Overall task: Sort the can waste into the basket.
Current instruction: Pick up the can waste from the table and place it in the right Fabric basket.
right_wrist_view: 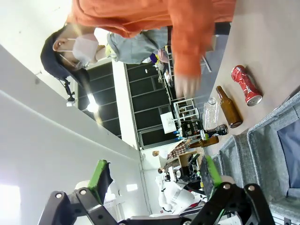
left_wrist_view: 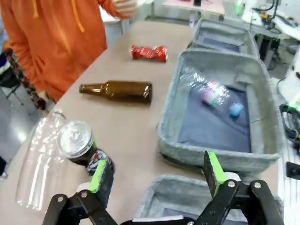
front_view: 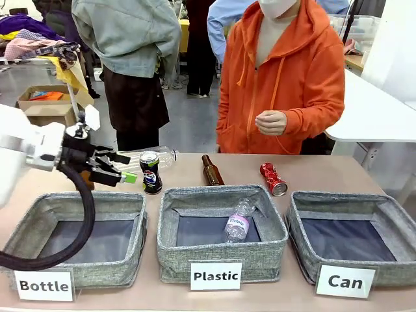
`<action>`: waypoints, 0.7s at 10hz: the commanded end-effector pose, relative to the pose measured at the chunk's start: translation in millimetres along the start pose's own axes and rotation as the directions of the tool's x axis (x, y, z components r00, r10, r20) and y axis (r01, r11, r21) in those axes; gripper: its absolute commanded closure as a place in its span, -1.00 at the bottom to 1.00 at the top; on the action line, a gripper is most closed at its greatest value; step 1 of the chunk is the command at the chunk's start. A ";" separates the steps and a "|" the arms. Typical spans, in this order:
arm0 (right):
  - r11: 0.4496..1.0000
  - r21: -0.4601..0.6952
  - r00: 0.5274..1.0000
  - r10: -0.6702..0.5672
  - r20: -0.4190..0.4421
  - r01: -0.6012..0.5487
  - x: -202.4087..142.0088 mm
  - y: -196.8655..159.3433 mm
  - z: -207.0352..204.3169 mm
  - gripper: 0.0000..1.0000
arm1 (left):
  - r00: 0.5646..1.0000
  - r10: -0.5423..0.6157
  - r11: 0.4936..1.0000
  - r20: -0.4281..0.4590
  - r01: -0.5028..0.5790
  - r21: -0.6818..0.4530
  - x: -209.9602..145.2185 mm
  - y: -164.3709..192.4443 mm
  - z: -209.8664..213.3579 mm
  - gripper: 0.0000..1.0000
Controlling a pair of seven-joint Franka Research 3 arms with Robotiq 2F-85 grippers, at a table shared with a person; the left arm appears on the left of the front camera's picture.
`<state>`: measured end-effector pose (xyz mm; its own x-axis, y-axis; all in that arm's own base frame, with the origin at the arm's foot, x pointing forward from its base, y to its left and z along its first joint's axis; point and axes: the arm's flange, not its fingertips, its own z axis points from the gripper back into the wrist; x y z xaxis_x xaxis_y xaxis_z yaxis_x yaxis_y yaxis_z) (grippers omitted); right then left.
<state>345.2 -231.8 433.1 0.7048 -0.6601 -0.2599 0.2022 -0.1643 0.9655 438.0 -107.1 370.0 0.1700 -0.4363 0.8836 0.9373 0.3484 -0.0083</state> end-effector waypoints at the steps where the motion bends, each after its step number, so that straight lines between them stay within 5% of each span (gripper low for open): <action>1: 1.000 -0.002 1.000 0.012 -0.012 -0.012 0.6 1.7 0.9 -1.00 | 1.000 -0.024 0.996 0.010 0.023 0.082 -5.6 25.3 -19.9 -1.00; 7: 1.000 -0.002 1.000 0.012 -0.012 -0.012 0.6 1.7 0.9 -1.00 | 0.999 -0.001 0.984 -0.054 0.010 0.177 -24.3 47.1 -46.4 -1.00</action>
<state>345.1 -231.8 433.0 0.7049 -0.6598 -0.2603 0.2023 -0.1647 0.9654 489.0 -110.3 331.3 0.2242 -0.4892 0.8429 0.8822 0.4694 0.0378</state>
